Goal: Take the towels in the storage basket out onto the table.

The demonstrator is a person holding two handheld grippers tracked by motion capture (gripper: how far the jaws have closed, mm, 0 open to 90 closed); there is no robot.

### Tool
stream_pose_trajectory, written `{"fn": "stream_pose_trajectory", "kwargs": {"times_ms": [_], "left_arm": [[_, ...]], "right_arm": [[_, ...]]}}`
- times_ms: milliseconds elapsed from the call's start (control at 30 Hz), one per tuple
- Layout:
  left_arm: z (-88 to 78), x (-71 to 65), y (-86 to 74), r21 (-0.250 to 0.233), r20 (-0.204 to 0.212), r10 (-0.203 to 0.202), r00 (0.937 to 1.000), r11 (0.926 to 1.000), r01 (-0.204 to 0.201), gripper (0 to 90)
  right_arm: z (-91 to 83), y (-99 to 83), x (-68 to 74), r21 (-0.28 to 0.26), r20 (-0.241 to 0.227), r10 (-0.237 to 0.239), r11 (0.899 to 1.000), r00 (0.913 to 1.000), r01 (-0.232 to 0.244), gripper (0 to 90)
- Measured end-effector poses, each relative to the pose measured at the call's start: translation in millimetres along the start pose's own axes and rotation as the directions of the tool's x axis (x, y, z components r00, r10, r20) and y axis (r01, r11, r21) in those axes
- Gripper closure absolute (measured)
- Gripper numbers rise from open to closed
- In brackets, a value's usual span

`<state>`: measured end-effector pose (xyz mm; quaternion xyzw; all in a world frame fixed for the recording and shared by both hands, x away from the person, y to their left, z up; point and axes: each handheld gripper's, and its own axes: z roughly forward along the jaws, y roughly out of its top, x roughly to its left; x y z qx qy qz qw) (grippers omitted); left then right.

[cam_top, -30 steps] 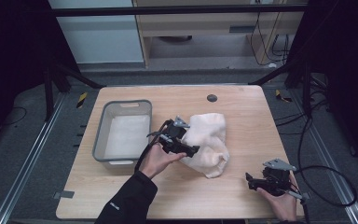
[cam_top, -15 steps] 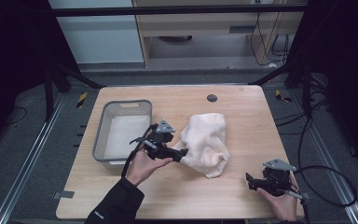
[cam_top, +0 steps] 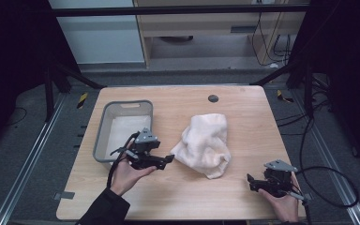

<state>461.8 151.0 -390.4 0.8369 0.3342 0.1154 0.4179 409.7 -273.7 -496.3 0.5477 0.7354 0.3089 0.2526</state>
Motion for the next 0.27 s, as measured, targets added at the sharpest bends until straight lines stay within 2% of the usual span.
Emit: {"fn": "stream_pose_trajectory", "kwargs": {"times_ms": [267], "left_arm": [[-16.5,0.2,-21.3,0.0,-0.005,-0.001,1.0,1.0,0.001,24.5]], "right_arm": [[0.0,-0.1,0.2,0.004,0.004,0.003,1.0,1.0,-0.003,4.6]]}}
